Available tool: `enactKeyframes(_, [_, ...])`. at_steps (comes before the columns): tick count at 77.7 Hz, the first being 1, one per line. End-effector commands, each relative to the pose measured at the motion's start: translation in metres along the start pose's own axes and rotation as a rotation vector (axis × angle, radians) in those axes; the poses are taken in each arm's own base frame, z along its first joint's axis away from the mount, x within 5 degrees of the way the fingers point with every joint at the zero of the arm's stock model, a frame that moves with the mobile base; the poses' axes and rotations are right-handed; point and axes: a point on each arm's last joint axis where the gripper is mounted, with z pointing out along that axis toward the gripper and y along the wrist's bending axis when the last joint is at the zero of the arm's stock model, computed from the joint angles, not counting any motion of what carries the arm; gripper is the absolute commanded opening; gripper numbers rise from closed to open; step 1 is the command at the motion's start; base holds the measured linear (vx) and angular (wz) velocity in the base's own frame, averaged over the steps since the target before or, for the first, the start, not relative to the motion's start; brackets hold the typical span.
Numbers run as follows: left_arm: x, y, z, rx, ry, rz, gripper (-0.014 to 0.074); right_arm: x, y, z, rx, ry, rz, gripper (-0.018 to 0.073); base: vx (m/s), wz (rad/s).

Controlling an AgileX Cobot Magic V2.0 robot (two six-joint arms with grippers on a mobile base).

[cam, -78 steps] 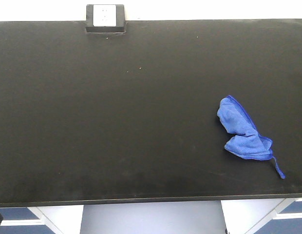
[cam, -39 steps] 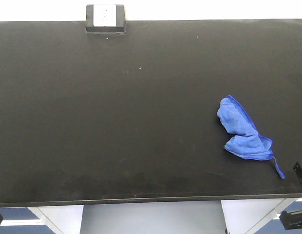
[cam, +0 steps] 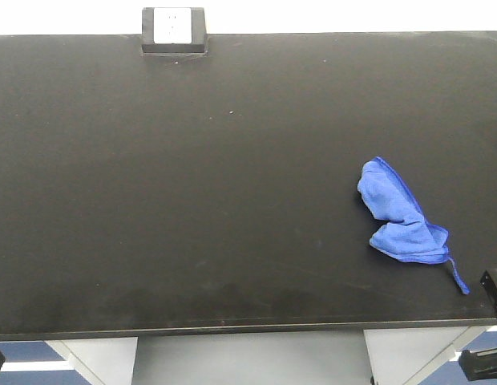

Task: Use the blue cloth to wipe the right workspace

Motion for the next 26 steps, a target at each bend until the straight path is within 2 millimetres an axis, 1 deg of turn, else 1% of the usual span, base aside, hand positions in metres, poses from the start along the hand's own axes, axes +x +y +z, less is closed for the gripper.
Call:
enactKeyframes(1, [-0.0159,-0.0009,-0.0026,0.016,-0.108,-0.003,-0.0006,-0.0022,-0.0010,0.0005,0.017,-0.068,-0.011,-0.0008,0.00,0.00])
enactKeyframes(26, [-0.0159,-0.0009,-0.0026,0.016,-0.108,-0.003,-0.0006,-0.0022,-0.0010,0.0005,0.017,-0.068,-0.011,-0.0008,0.00,0.00])
